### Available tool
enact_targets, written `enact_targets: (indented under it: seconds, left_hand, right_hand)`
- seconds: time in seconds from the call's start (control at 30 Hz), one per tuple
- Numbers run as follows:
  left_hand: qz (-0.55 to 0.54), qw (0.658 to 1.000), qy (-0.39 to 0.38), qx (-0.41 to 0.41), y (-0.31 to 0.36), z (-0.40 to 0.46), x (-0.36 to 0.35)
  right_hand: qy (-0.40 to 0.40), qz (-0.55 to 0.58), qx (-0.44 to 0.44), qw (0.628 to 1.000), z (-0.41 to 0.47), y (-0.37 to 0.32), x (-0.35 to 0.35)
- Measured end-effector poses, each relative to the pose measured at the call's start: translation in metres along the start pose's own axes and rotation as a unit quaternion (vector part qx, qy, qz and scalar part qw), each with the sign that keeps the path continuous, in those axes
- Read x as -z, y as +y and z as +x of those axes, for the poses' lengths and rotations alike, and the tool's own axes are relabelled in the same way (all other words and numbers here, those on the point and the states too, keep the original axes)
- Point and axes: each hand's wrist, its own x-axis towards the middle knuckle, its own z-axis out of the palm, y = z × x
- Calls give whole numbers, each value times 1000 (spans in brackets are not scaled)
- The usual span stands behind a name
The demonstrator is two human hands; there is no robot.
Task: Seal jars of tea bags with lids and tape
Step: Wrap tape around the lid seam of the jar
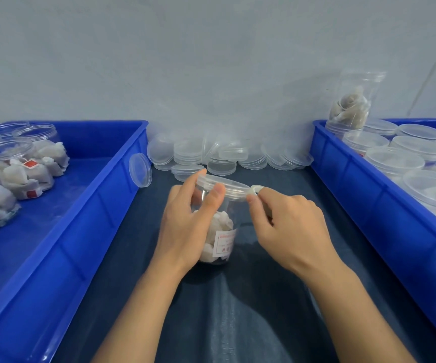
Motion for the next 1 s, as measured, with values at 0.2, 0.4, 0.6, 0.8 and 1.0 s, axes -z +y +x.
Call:
enact_targets:
  seconds: [0.2, 0.4, 0.6, 0.8, 1.0]
  left_hand:
    - [38, 997, 62, -16, 3, -8, -10]
    - [76, 994, 77, -20, 5, -10, -18]
    - [61, 994, 82, -26, 0, -8, -14]
    - [60, 994, 92, -21, -3, -6, -10]
    - [62, 994, 83, -25, -4, -6, -11]
  right_hand:
    - [-23, -31, -17, 999, -1, -7, 0]
    - [-24, -38, -6, 999, -3, -17, 2]
    - [-31, -20, 28, 999, -5, -14, 6]
    - [8, -39, 39, 998, -2, -11, 10]
    - [17, -37, 20, 999, 0, 0, 6]
